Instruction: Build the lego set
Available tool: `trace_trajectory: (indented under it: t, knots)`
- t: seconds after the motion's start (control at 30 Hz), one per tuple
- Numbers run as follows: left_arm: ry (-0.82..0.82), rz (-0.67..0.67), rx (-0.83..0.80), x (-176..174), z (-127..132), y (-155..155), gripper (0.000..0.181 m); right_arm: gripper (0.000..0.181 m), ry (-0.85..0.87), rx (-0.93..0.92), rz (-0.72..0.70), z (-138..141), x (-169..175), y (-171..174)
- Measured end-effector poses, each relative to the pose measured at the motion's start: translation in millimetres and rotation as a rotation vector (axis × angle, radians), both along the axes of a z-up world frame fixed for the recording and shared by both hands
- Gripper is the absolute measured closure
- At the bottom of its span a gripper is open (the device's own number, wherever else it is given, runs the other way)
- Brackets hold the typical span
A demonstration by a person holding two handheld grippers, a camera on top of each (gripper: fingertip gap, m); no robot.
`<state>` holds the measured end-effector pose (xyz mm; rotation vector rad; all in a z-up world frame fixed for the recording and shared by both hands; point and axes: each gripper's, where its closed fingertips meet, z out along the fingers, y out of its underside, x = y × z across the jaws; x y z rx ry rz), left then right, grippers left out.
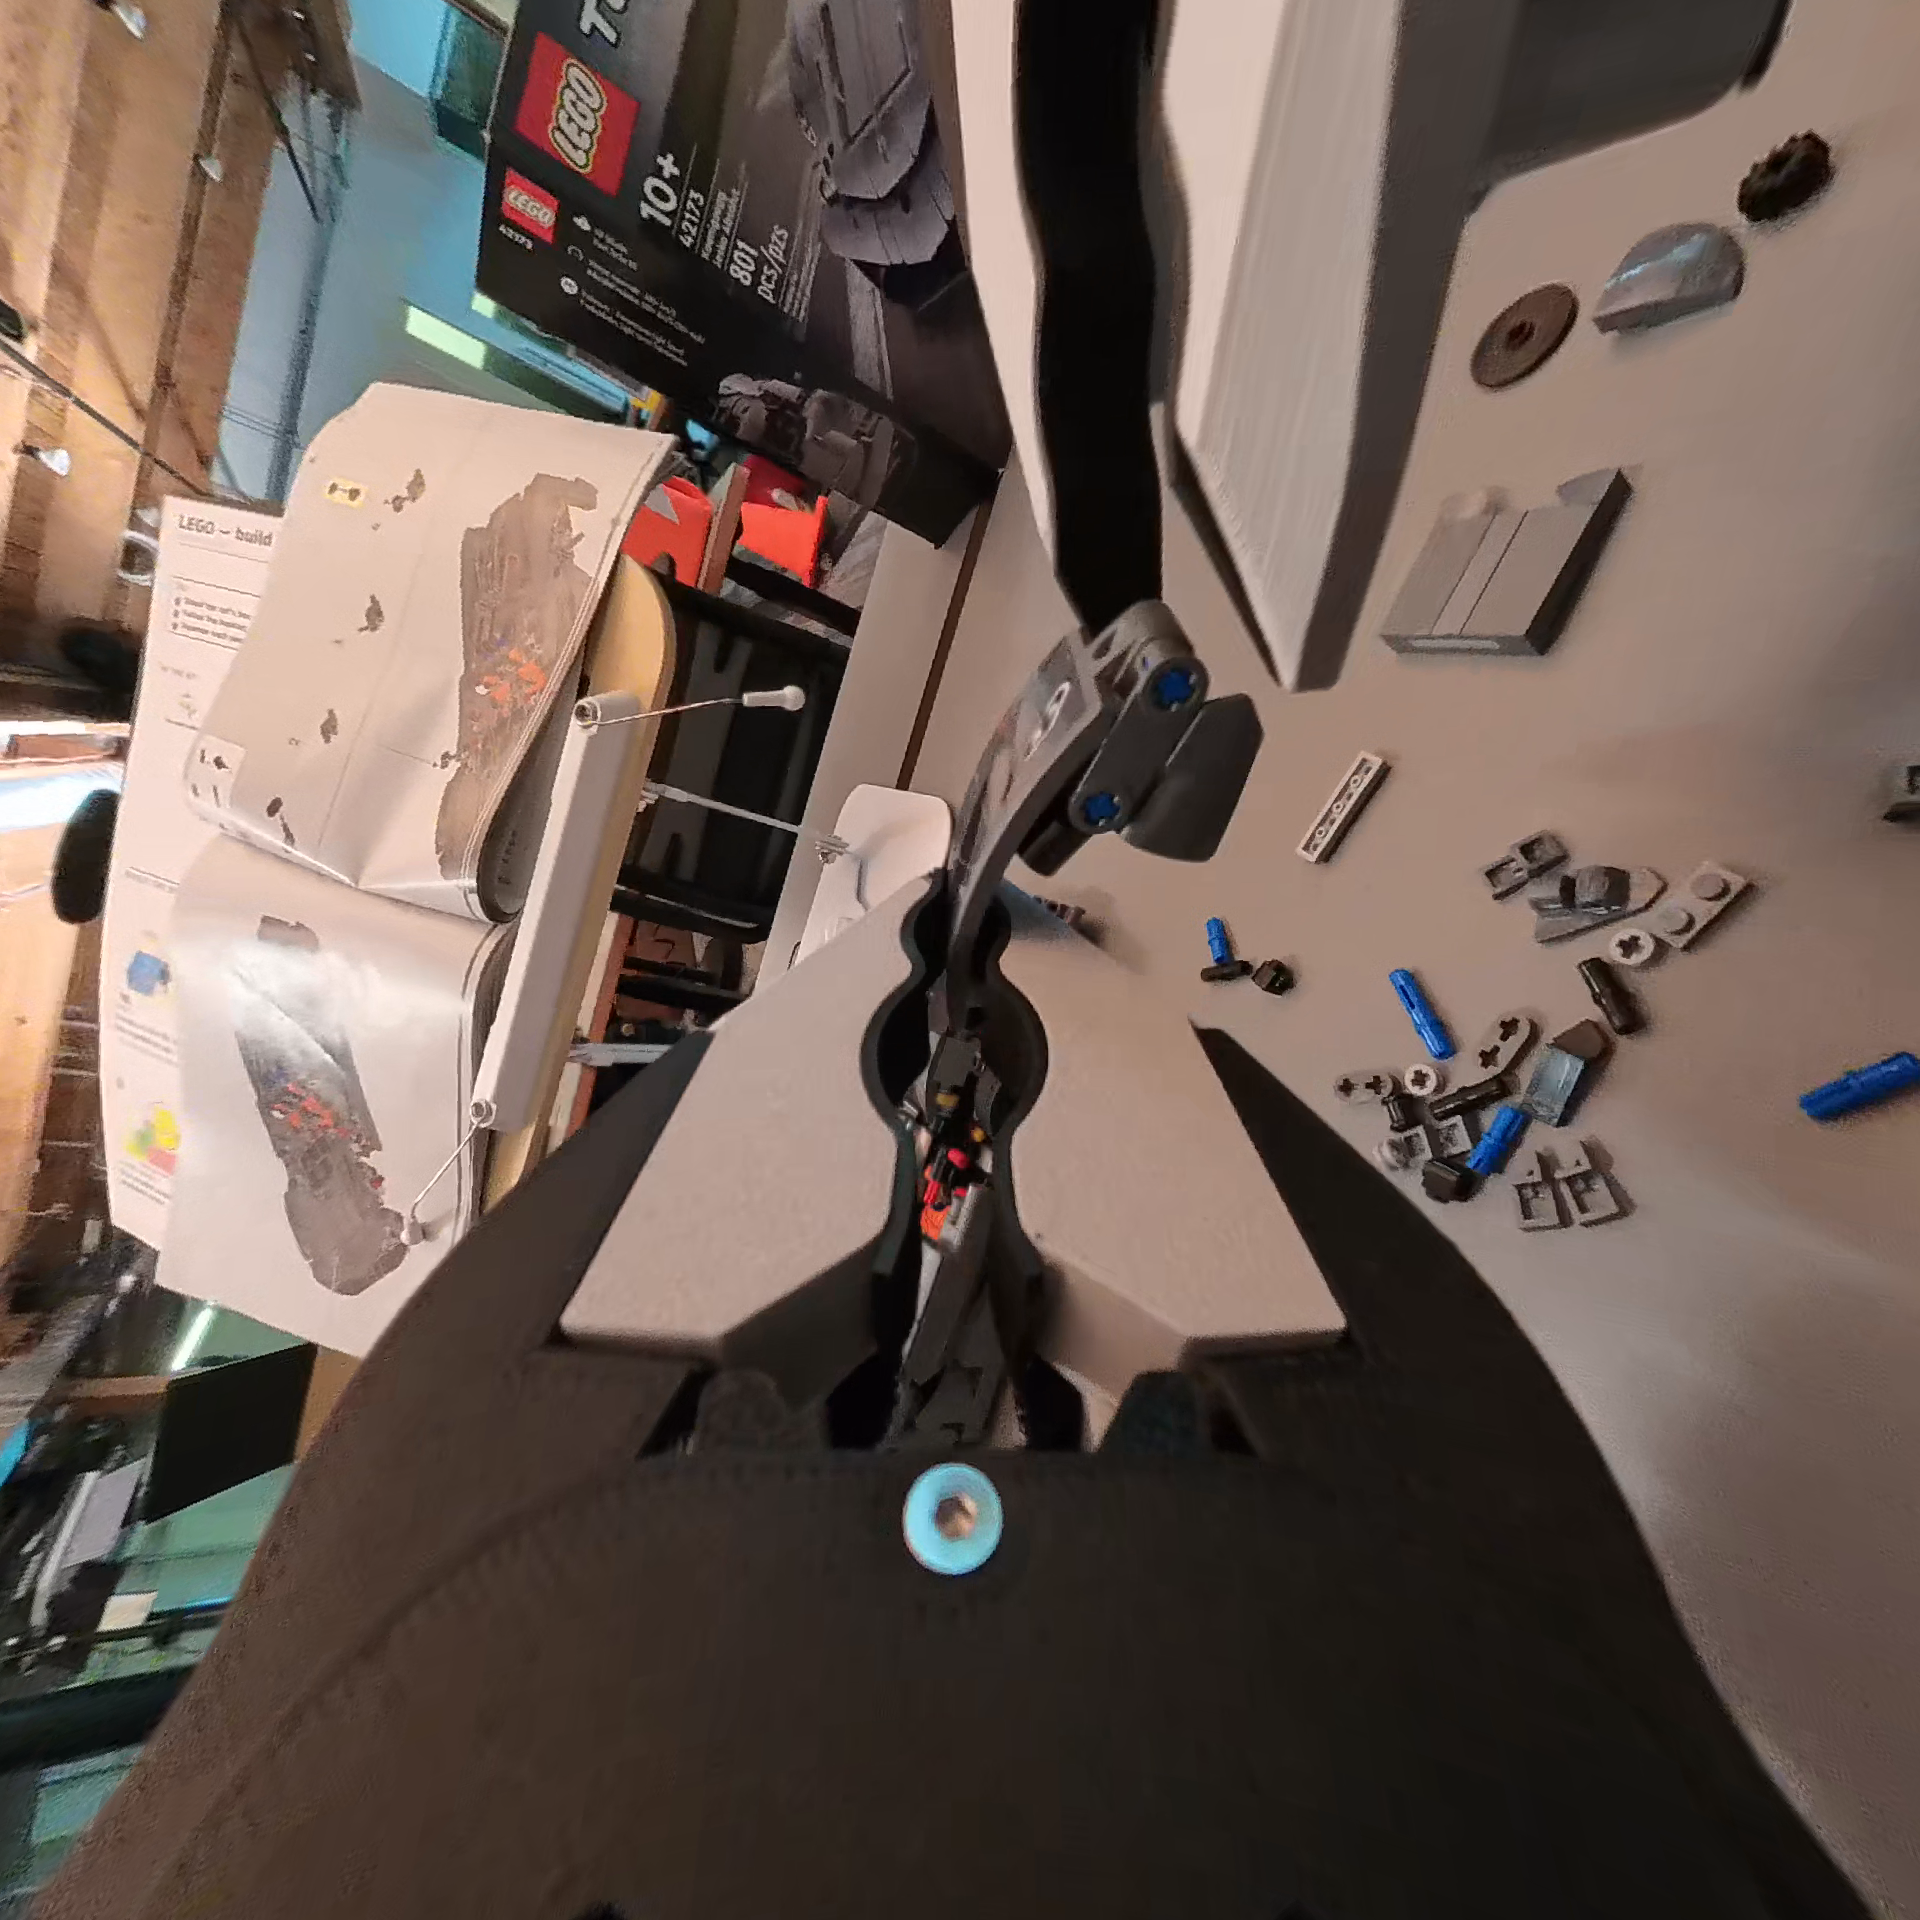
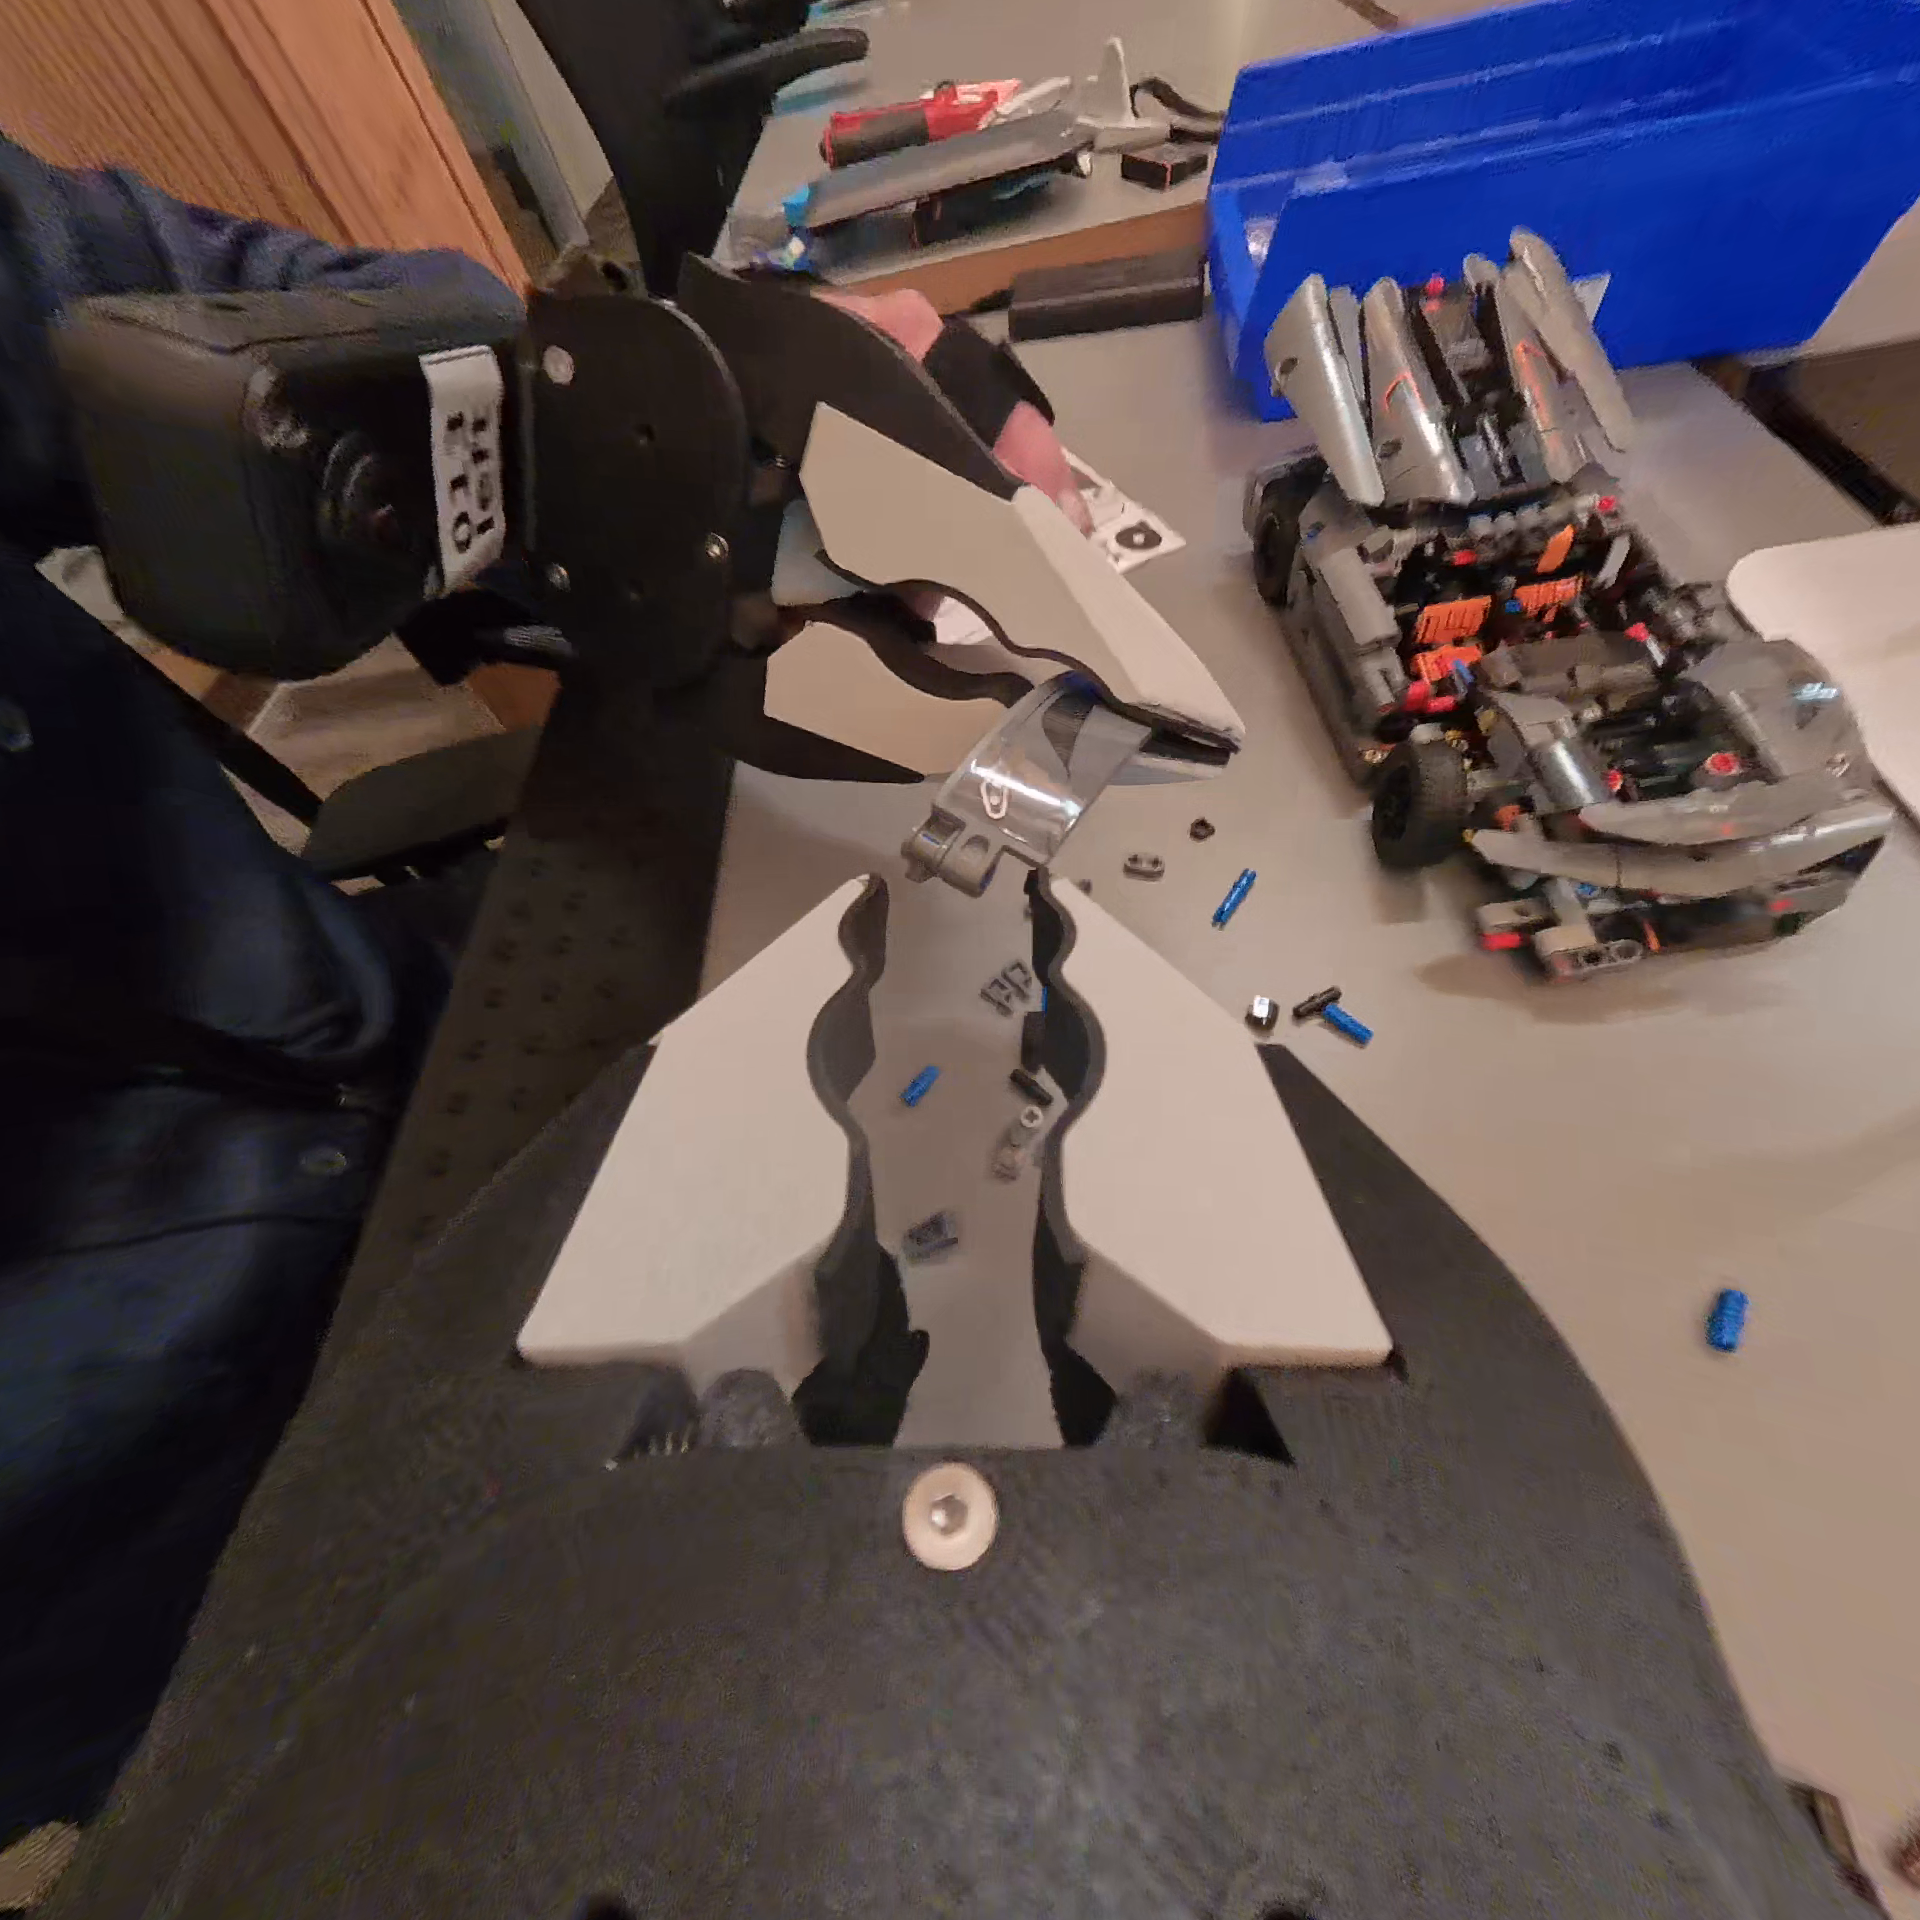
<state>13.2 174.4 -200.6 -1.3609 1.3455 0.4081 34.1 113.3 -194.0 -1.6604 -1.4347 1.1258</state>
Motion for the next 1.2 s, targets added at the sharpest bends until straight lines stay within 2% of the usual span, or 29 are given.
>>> trace_trajectory:
  t: [0.23, 0.37, 0.53, 0.57, 0.93, 1.0, 1.2]
  knots:
    - [0.093, -0.004, -0.022, 4.0, -14.9, -2.3, 0.181, 0.14, -0.069, -0.166, 0.007, -18.8, -1.2, -3.7]
    - [0.162, 0.028, -0.097, 6.7, -33.3, -3.6, 0.181, 0.148, -0.11, -0.131, -0.015, -23.8, -3.0, -3.9]
    - [0.149, 0.037, -0.118, 4.7, -34.9, -1.1, 0.181, 0.155, -0.112, -0.132, -0.019, -25.3, -1.3, -0.1]
    - [0.148, 0.037, -0.121, 4.4, -35.2, -0.9, 0.181, 0.161, -0.117, -0.129, -0.016, -25.9, -0.3, 0.4]
    - [0.133, 0.038, -0.137, 2.4, -35.4, 0.2, 0.181, 0.165, -0.098, -0.136, -0.013, -23.6, 3.1, 5.0]
    - [0.129, 0.041, -0.143, 1.1, -35.6, 1.3, 0.181, 0.173, -0.09, -0.126, -0.016, -21.0, 5.5, 7.7]
    - [0.123, 0.04, -0.148, 0.4, -36.1, 1.8, 0.181, 0.173, -0.089, -0.122, -0.014, -22.2, 5.6, 7.5]
